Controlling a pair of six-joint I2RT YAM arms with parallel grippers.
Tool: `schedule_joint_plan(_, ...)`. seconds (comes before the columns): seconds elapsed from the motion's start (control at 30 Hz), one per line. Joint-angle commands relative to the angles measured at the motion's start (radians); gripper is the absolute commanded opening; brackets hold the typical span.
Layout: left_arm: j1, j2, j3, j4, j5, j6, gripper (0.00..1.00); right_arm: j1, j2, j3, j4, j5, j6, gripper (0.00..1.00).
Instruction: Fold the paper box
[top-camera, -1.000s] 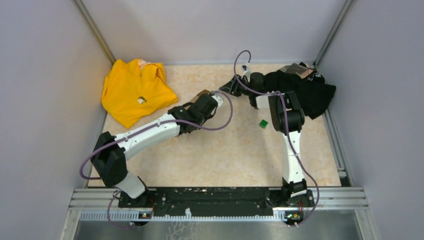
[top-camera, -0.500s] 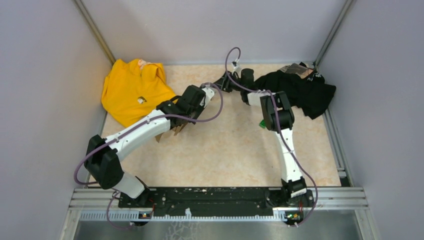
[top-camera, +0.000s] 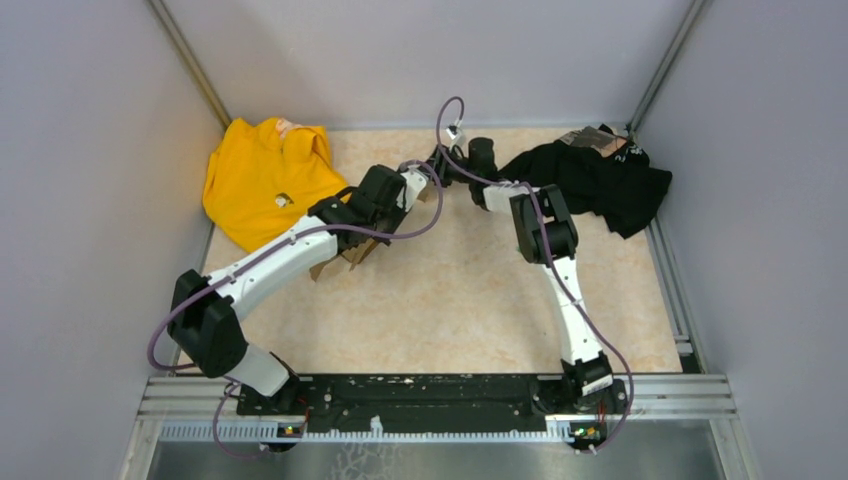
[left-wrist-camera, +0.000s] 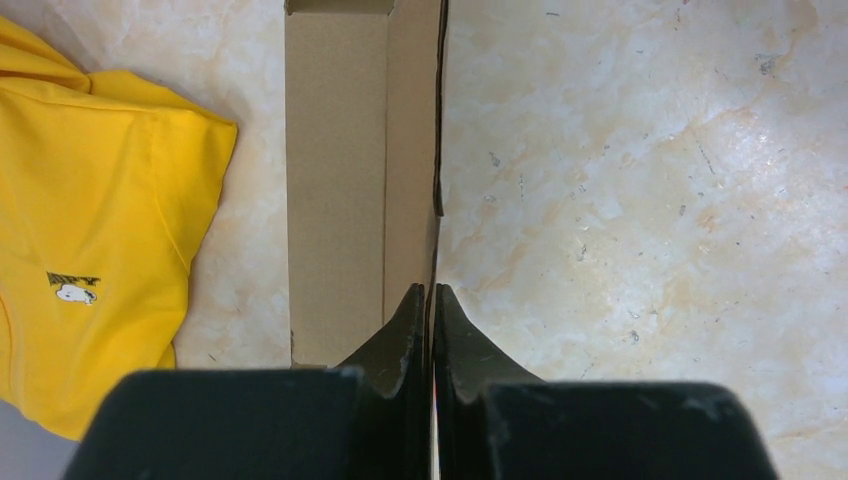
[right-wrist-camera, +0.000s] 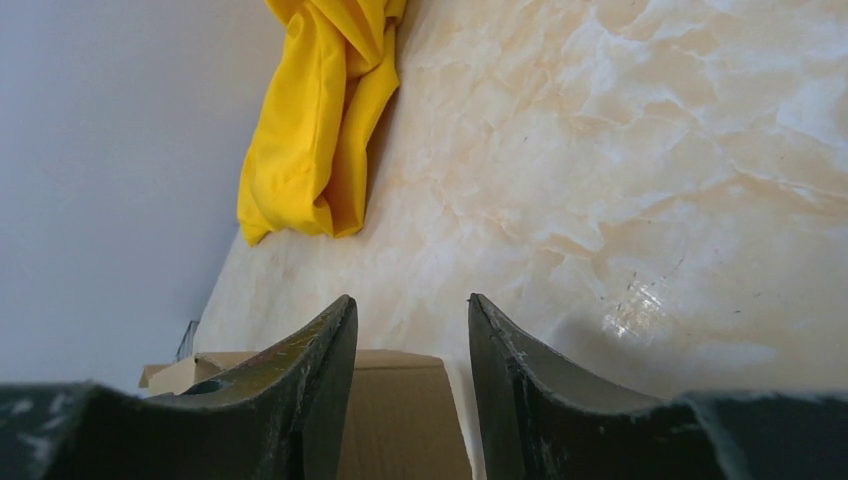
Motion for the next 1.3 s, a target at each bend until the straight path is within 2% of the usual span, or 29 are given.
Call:
schedule_joint_plan(0.0, 0.022, -0.004, 0.032, -0.012, 0.054, -0.024, 0.08, 0.012, -0.012, -0.007, 0.077, -0.028, 0.0, 0.44)
schedule_joint_plan(0.2, 0.046, -0.007, 0.029, -0.014, 0.066, -0.033, 0.08, 0.012, -0.073, -0.153, 0.185, -0.026, 0.016, 0.42)
schedule_joint_plan(0.4, 0.059, -0.01, 0.028, -0.012, 0.086, -0.037, 0.09, 0.014, -0.093, -0.223, 0.276, -0.04, 0.041, 0.42)
schedule_joint_plan(1.0, 0.089, -0.006, 0.006, 0.008, 0.144, -0.045, 0.1, 0.048, -0.137, -0.327, 0.5, -0.124, 0.062, 0.41)
schedule_joint_plan(1.27, 0.095, -0.011, -0.005, 0.013, 0.156, -0.045, 0.1, 0.046, -0.17, -0.383, 0.512, -0.116, 0.043, 0.41)
